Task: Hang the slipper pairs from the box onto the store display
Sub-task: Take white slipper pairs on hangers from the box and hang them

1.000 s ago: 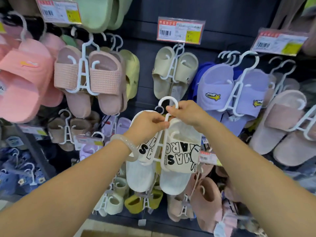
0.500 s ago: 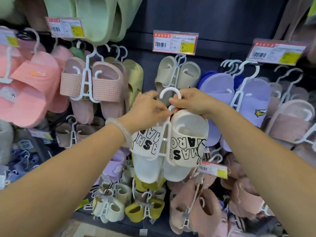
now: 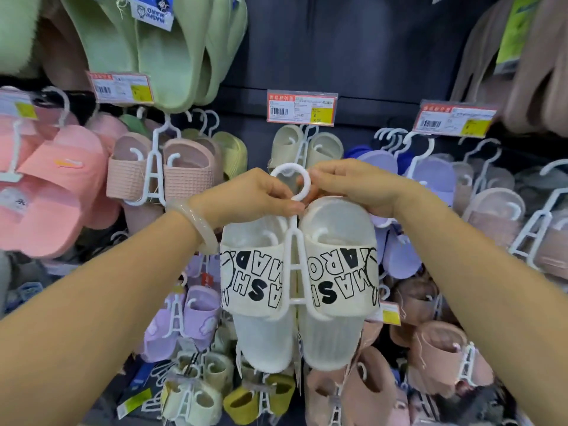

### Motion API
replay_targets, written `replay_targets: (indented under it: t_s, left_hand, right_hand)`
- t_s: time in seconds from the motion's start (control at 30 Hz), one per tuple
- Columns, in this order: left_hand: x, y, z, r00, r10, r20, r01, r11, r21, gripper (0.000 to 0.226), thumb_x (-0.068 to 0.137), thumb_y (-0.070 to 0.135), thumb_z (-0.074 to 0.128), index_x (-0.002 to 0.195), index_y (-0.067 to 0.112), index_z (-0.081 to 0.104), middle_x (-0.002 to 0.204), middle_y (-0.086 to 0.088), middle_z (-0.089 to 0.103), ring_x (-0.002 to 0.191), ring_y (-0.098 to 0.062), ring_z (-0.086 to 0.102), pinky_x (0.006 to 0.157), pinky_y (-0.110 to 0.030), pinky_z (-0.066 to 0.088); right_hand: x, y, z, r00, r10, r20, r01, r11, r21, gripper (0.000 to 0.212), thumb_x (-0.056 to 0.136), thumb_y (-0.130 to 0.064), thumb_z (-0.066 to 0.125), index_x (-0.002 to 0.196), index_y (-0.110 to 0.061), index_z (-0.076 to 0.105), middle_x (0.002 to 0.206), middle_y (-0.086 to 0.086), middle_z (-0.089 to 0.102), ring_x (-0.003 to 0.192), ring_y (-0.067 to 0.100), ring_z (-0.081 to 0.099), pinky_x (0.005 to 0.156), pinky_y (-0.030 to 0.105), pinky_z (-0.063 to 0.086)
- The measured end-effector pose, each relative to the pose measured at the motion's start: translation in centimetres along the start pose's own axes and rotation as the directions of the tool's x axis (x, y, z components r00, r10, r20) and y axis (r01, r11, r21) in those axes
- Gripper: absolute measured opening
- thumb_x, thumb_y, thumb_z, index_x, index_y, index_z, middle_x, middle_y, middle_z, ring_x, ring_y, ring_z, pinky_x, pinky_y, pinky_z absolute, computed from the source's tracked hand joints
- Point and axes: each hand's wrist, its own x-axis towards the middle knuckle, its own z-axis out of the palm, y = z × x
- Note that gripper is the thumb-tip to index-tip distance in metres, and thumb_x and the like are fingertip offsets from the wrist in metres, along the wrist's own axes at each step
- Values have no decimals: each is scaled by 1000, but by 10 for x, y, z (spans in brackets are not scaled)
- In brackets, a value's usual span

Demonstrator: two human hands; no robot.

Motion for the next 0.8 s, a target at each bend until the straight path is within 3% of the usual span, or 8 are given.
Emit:
replay_targets:
  t_s: [0.1, 0.17, 0.23, 0.4, 0.53, 0.63, 0.7, 0.8]
  left_hand:
    - [-7, 12, -9, 999, 47, -19, -47, 999, -25, 11, 80, 28, 69, 73, 22, 72, 70, -3, 57, 60, -1, 45, 56, -8, 35]
    - [-9, 20, -15, 997, 68, -35, -68, 997, -19, 10, 79, 30, 70, 73, 23, 73, 72, -3, 59, 63, -2, 46, 58, -11, 36]
    - [-11, 30, -22, 994, 92, -52, -93, 995, -23, 11, 78, 30, 71, 70, 23, 73, 68, -2, 57, 63, -4, 45, 58, -14, 36]
    - [-11, 55, -43, 986, 148, -79, -146, 989, 36, 22, 79, 31, 71, 65, 15, 70, 46, 10, 36, 44, -3, 31, 42, -12, 25]
    - [-18, 70, -57, 953, 270, -136, -259, 961, 94, 24, 84, 41, 64, 70, 22, 71, 62, 2, 47, 58, -8, 37, 56, -21, 32]
    - [-27, 60, -61, 852, 397, -342, -432, 901, -31, 18, 74, 51, 63, 78, 35, 71, 76, 10, 61, 71, -4, 53, 72, -18, 43]
    - [-31, 40, -63, 830, 295, -474, -434, 875, -215, 40, 68, 56, 61, 101, 33, 65, 99, 13, 64, 88, 3, 58, 83, -12, 45]
    - [-39, 8, -59, 940, -6, -341, -200, 800, -565, 74, 76, 62, 57, 130, 13, 50, 120, -9, 62, 99, -15, 61, 88, -27, 52]
  right_hand:
    - [-13, -13, -5, 999, 18, 50, -13, 995, -96, 30, 80, -39, 66, 95, -13, 70, 88, -5, 70, 80, 3, 63, 73, 17, 50]
    - [-15, -25, -3, 999, 29, -16, -31, 991, -127, 19, 81, -36, 66, 84, -18, 73, 77, -8, 70, 69, 0, 61, 64, 15, 46]
    - [-15, -38, -4, 994, 9, -105, -26, 987, -158, 21, 84, -36, 65, 77, -17, 71, 76, -2, 64, 70, 7, 54, 68, 21, 40]
    - [-17, -69, -7, 965, -86, -249, 26, 971, -237, 39, 86, -43, 60, 91, -5, 69, 84, 5, 58, 79, 15, 47, 76, 32, 36]
    - [-23, -90, -11, 949, -146, -279, 67, 959, -274, 43, 89, -42, 58, 89, 1, 63, 84, 4, 61, 76, 15, 49, 74, 31, 38]
    - [-28, -107, -17, 940, -147, -309, 72, 968, -241, 36, 91, -38, 56, 86, -3, 63, 82, 3, 61, 75, 16, 51, 74, 32, 40]
    - [-31, -116, -22, 935, -137, -327, 66, 974, -218, 40, 90, -39, 57, 90, 1, 61, 86, 7, 62, 76, 20, 52, 76, 34, 42]
    - [-34, -126, -31, 921, -132, -367, 68, 981, -181, 30, 89, -35, 58, 77, -10, 65, 76, 1, 68, 66, 16, 58, 72, 29, 46]
